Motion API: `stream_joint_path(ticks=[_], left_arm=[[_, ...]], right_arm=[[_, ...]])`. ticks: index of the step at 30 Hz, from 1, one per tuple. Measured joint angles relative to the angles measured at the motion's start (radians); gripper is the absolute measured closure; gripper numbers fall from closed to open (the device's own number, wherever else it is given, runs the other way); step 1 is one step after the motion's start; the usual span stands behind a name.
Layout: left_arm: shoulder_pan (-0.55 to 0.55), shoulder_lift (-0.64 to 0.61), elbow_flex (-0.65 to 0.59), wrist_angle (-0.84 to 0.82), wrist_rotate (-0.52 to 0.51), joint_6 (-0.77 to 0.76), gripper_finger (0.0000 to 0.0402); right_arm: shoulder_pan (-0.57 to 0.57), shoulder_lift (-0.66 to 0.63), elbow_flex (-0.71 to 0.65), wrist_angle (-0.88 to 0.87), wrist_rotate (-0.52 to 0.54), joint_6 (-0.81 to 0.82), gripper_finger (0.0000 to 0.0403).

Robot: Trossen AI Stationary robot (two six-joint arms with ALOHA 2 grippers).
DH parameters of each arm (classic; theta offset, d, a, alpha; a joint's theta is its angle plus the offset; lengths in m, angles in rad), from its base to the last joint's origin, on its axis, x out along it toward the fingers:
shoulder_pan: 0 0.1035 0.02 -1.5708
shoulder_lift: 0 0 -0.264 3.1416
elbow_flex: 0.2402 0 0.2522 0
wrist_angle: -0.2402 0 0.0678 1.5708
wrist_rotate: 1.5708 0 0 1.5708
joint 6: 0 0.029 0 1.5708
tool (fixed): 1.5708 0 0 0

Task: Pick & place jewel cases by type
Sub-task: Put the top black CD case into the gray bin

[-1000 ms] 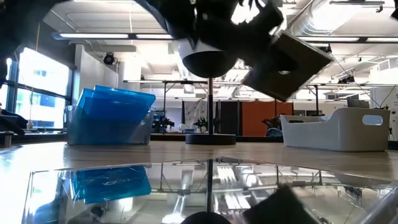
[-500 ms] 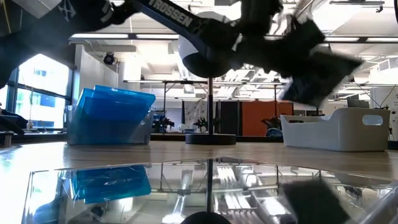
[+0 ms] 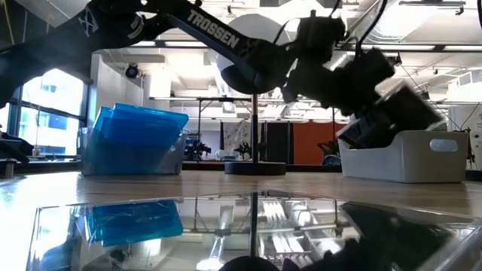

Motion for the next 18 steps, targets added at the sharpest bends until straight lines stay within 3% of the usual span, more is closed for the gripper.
stream_joint_path(ticks=[12,18], left_arm=[[-0.028,0.000,0.000,-0.086,0.002,-0.045,0.0220],[-0.046,0.000,0.000,-0.095,-0.018,-0.020,0.0220]], right_arm=[[-0.009,0.000,0.000,0.010,0.016,-0.004,0.0314],[-0.065,0.007,0.000,-0.047,0.041,-0.141,0.0314]])
